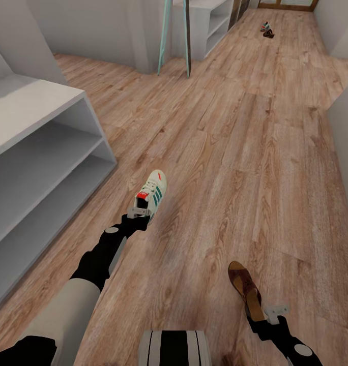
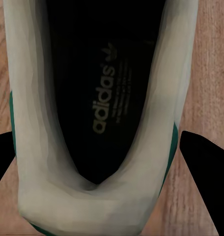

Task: Pick up the two gym shoes and the two sandals from the corridor floor and place them onto the hallstand (shoe rack) in the corridor, making sure they are on the rack and not on the floor. Arrange them so the two gym shoes are next to each other and the two sandals are next to each other.

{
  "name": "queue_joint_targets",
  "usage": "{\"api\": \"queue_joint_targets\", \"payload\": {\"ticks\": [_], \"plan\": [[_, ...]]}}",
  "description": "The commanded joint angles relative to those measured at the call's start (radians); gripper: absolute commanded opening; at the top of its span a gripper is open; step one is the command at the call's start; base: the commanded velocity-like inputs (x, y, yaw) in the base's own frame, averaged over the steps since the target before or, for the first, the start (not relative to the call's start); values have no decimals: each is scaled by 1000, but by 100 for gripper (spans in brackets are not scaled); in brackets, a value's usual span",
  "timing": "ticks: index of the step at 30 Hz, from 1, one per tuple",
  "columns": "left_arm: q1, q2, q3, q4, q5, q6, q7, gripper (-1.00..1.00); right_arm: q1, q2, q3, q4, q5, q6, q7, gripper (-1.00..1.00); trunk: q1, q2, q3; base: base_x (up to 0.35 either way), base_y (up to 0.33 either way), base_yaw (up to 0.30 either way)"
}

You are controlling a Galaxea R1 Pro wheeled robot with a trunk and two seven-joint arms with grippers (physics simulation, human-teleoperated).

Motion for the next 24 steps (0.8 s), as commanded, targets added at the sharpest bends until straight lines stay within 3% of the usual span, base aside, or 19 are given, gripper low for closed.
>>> {"api": "queue_joint_targets", "payload": {"ticks": [1,7,13,24], "plan": [[1,-1,1,-2,-5,5,-3,-100,0,0,-5,0,7,-5,7,100,0,0,-1,0,0,0],[4,-1,1,-1,-5,5,-2,-100,0,-2,-29,1,7,-6,7,100,0,0,-1,0,0,0],[5,-1,1,-1,-5,5,-2,-100,0,-3,-116,0,7,-6,11,100,0,0,-1,0,0,0],[10,0,1,-2,-8,5,-2,-100,0,-2,-141,-1,6,-7,14,100,0,0,-1,0,0,0]]}}
